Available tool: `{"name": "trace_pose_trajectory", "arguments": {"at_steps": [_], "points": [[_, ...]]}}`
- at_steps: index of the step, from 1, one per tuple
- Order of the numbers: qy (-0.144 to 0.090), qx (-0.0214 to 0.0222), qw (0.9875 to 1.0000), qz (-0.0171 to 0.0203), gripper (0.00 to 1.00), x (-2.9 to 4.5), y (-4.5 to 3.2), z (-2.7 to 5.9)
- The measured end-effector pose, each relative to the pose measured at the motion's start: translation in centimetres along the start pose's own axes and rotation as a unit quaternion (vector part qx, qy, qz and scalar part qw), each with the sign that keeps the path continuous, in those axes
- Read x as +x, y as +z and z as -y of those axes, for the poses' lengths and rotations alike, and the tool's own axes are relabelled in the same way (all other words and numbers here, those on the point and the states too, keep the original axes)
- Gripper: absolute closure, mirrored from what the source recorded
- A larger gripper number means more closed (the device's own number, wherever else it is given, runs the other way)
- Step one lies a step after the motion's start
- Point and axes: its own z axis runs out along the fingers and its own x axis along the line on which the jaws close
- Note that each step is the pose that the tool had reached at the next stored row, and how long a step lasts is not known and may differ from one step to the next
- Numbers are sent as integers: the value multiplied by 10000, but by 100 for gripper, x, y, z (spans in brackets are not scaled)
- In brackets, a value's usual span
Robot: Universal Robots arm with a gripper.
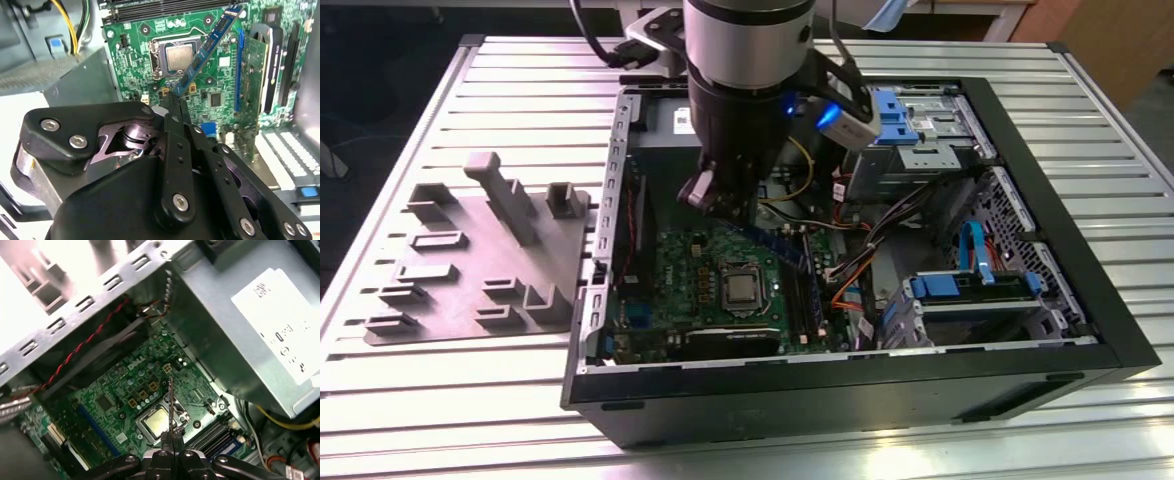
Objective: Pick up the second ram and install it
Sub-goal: 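Insert the second ram into the second slot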
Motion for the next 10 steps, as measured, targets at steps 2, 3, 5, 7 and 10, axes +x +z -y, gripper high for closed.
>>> {"name": "trace_pose_trajectory", "arguments": {"at_steps": [2, 3, 5, 7, 10], "points": [[180, 4, 9998, 5, 89, 0, 2, 0], [269, 7, 9996, 8, 89, 0, 2, 0], [449, 11, 9990, 13, 89, 0, 4, 0], [634, 15, 9980, 19, 89, 0, 5, 0], [902, 22, 9959, 27, 89, 0, 7, 0]]}}
